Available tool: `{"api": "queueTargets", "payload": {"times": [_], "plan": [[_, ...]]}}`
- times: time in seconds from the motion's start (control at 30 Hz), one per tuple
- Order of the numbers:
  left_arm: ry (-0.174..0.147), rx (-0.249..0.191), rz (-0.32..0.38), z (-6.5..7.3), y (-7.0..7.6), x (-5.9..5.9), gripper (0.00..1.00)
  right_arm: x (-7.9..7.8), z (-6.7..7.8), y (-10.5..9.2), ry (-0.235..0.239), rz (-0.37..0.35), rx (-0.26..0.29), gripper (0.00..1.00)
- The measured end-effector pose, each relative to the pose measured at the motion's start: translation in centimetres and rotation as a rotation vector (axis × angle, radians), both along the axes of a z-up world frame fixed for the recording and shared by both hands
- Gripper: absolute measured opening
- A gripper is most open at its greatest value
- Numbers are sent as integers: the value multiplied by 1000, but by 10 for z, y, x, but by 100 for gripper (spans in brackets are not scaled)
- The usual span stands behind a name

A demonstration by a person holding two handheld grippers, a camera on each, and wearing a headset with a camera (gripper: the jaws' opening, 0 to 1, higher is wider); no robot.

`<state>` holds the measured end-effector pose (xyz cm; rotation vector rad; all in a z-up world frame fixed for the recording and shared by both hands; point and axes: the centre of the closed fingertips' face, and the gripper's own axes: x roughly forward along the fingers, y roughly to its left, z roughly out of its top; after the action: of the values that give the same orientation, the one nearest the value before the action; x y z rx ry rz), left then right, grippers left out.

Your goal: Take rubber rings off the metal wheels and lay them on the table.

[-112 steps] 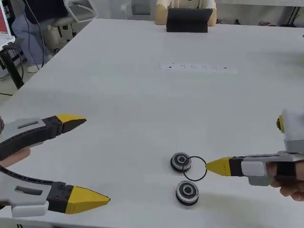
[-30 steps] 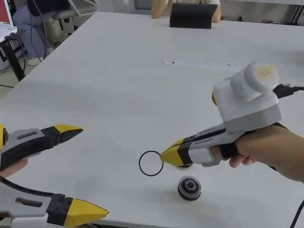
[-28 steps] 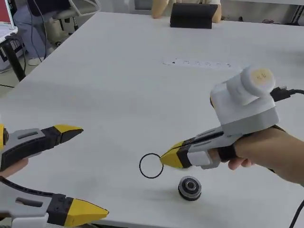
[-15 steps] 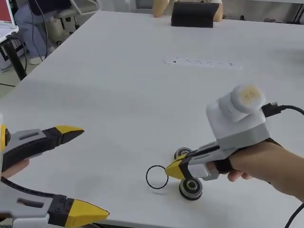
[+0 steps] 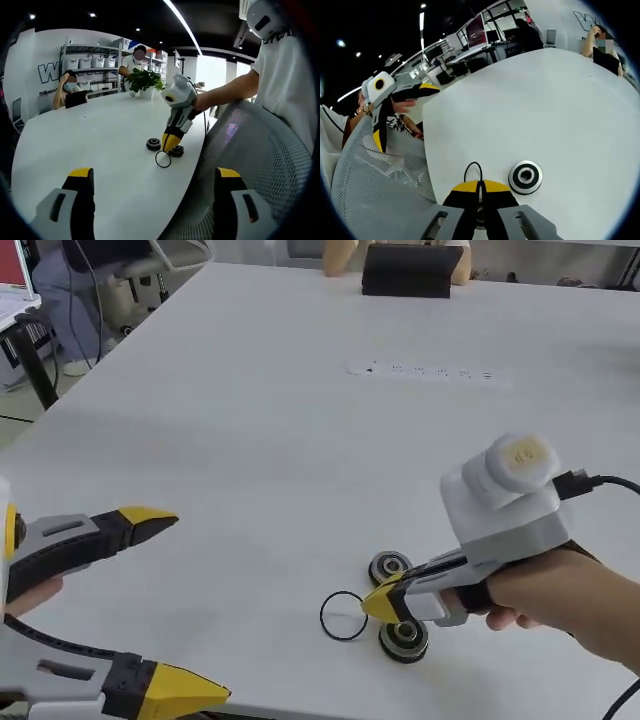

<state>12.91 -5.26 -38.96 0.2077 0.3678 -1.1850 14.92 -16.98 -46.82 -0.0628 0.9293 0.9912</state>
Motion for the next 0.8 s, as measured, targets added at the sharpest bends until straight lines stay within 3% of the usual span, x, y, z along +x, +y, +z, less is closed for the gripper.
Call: {"api": "queueTargets", "payload": {"times": [0.43, 0.8], "plan": [[6, 10, -4, -1, 0, -1, 99, 3, 0, -8, -30, -4, -23, 3], [10, 14, -20, -2, -5, -3, 99, 8, 27, -10, -65, -36, 40, 4]]}}
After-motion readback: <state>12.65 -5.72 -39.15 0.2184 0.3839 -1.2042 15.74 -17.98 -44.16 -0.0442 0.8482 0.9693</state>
